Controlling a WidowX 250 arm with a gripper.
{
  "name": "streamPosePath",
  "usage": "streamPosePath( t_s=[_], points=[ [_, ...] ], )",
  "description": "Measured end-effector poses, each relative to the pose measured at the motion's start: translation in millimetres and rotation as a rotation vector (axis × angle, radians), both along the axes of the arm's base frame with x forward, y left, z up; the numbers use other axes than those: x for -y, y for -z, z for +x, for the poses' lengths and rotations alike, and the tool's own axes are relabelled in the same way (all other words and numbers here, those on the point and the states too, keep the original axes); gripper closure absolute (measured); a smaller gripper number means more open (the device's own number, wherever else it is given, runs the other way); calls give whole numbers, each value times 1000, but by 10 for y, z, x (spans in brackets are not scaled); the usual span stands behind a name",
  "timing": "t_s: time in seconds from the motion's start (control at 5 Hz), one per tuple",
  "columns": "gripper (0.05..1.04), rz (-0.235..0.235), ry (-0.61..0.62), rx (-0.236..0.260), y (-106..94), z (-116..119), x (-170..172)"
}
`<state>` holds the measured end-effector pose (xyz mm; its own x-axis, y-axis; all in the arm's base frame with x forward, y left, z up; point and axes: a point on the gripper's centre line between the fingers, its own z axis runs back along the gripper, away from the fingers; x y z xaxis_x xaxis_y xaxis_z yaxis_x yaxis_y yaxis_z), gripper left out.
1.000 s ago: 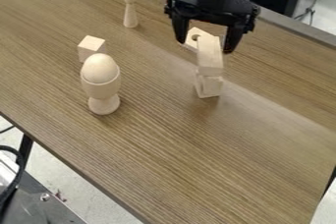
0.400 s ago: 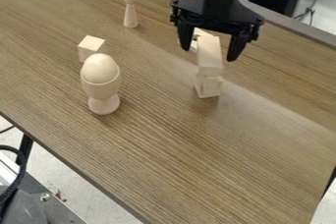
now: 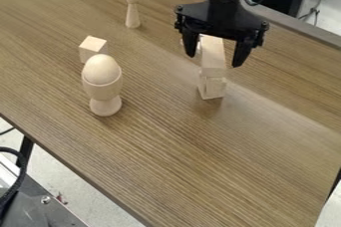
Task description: Put the rectangular thing in the middle of the two white objects
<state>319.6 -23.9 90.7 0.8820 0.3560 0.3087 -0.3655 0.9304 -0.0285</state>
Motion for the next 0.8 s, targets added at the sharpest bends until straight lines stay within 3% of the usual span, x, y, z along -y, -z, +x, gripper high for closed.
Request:
streamPosePath(
  t_s=[0.2, 0.4, 0.8],
  points=[
    [416, 5, -8, -1, 3, -4, -11],
    [567, 7, -9, -3, 4, -8, -11],
    [567, 29, -24, -3, -75, -48, -56]
  ],
)
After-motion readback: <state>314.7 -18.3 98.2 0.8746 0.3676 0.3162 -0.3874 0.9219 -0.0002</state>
